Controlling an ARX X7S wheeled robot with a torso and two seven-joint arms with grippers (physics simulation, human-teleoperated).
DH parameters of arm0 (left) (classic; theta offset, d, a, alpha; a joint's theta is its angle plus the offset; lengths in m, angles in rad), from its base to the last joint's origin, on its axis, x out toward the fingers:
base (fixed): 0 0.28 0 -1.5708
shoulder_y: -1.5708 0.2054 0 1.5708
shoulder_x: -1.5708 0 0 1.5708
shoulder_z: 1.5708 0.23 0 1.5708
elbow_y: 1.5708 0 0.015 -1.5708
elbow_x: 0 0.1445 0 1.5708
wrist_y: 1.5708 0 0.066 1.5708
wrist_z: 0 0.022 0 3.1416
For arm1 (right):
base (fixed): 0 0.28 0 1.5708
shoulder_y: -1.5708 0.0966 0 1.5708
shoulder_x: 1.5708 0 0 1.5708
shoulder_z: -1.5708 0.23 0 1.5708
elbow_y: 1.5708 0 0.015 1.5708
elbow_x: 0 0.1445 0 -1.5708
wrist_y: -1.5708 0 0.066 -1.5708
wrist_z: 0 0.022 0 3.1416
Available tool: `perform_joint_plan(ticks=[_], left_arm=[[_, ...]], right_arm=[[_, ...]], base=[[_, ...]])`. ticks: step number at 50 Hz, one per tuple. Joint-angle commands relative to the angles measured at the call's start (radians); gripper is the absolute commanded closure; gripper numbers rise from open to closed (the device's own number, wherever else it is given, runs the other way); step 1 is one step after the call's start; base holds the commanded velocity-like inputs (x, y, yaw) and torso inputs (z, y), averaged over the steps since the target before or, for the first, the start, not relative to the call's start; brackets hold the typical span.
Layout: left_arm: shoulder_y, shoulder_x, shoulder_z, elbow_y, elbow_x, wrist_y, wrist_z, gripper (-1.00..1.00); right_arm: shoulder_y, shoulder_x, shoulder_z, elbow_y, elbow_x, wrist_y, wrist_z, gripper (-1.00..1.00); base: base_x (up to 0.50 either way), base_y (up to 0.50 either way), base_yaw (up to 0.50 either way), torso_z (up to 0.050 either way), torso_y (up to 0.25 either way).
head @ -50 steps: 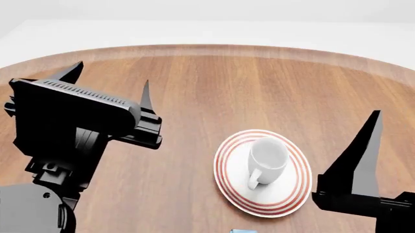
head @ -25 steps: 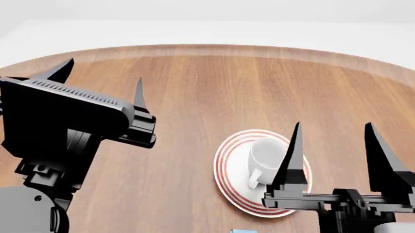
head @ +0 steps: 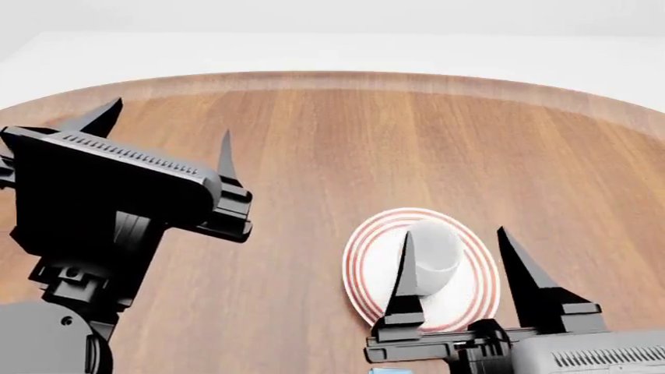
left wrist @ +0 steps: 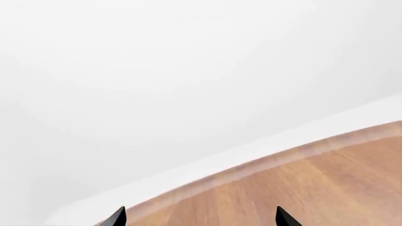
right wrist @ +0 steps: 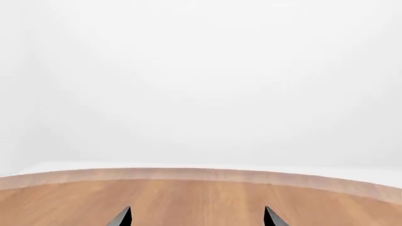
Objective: Pick up the white mug and put it on the plate, and put the chocolate pudding to the right of the plate.
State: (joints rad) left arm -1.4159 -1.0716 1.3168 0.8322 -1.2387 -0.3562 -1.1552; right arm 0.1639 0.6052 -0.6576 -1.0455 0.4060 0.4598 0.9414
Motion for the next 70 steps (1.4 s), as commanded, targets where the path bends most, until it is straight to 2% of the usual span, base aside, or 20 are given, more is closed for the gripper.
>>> perform_joint_plan(ticks=[1,13,18,21,39,45,51,70], left_arm=[[0.01,0.022,-0.018,-0.007,0.022,0.01,0.021,-1.0],[0.016,0.027,-0.017,-0.009,0.024,0.008,0.02,-1.0],[0.02,0.032,-0.016,-0.013,0.025,0.008,0.021,-1.0],[0.022,0.031,-0.016,-0.013,0.026,0.011,0.023,-1.0],[0.024,0.022,-0.023,-0.003,0.015,0.014,0.021,-1.0],[0.031,0.026,-0.02,-0.006,0.023,0.017,0.024,-1.0],[0.041,0.028,-0.019,-0.011,0.027,0.025,0.027,-1.0],[0.054,0.032,-0.018,-0.02,0.03,0.029,0.033,-1.0]], right_arm=[[0.208,0.102,-0.239,-0.001,0.241,-0.018,0.31,-1.0],[0.388,0.116,-0.411,0.0,0.396,-0.013,0.522,-1.0],[0.424,0.105,-0.44,0.006,0.483,-0.021,0.557,-1.0],[0.428,0.094,-0.434,0.011,0.558,-0.007,0.607,-1.0],[0.372,0.081,-0.43,-0.001,0.583,0.024,0.629,-1.0],[0.325,0.044,-0.367,-0.001,0.659,0.09,0.629,-1.0],[0.26,0.007,-0.248,0.002,0.784,0.15,0.626,-1.0],[0.231,-0.016,-0.217,0.029,0.872,0.127,0.602,-1.0]], base=[[0.0,0.0,0.0,0.0,0.0],[0.0,0.0,0.0,0.0,0.0],[0.0,0.0,0.0,0.0,0.0],[0.0,0.0,0.0,0.0,0.0],[0.0,0.0,0.0,0.0,0.0],[0.0,0.0,0.0,0.0,0.0],[0.0,0.0,0.0,0.0,0.0],[0.0,0.0,0.0,0.0,0.0]])
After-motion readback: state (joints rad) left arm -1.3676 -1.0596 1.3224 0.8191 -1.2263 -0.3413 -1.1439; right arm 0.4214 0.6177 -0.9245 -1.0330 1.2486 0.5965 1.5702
